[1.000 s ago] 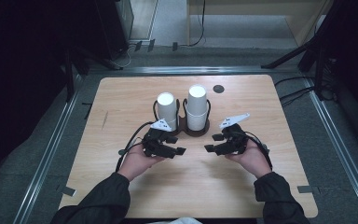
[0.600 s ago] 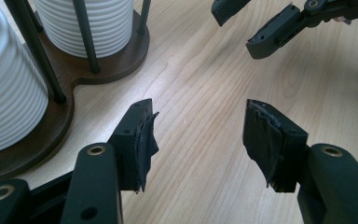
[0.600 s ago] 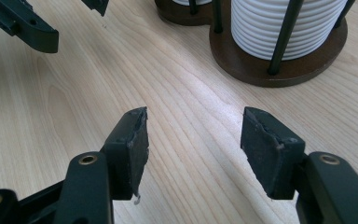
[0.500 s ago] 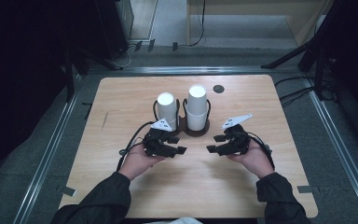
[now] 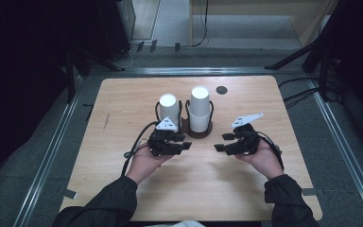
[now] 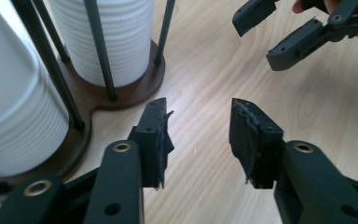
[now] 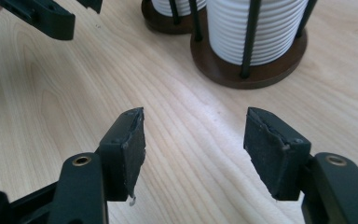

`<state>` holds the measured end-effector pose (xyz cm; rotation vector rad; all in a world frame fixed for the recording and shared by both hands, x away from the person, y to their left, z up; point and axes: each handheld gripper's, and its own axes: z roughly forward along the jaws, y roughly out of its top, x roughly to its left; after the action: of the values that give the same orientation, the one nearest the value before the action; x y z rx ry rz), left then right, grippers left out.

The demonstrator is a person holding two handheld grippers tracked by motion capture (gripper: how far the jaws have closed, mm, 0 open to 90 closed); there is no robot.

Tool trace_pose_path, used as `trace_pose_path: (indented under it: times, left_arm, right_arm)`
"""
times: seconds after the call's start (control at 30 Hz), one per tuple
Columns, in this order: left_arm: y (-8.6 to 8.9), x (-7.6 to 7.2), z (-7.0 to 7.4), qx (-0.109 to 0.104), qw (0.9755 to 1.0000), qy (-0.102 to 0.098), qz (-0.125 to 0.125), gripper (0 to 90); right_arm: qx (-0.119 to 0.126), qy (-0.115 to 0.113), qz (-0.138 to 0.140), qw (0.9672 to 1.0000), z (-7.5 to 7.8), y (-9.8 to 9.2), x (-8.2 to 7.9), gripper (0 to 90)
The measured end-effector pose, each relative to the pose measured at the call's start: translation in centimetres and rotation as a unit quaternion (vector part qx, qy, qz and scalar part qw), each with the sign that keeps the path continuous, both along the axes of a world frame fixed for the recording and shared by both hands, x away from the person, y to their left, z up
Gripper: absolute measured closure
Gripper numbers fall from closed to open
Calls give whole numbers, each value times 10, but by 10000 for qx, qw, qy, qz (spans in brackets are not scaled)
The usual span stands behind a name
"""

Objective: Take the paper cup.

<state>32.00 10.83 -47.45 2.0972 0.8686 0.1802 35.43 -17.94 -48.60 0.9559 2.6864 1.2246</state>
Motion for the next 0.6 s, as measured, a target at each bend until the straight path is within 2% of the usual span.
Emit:
trace_pose_path:
  times: [0.17,0.3,0.4,0.47,0.5,0.6]
  left_arm:
    - [-10,7,3,-35,9999,45,157,640]
    - [-16,13,6,-37,9995,-37,320,697]
    - [-23,17,7,-77,9988,-62,483,710]
    - [-27,17,7,-24,9984,-121,549,720]
    - [-31,20,7,-127,9976,-113,676,733]
    - [-34,25,6,-246,9964,-71,809,775]
  right_arm:
    - [29,-136,-35,9999,14,-6,7,377]
    - [54,-207,-47,9998,24,-8,14,364]
    - [186,-197,-50,9996,30,-9,20,360]
    - [175,-223,-88,9996,34,-9,24,359]
    - [157,-257,-86,9995,36,-9,25,357]
    - [96,-321,-103,9994,43,-7,31,346]
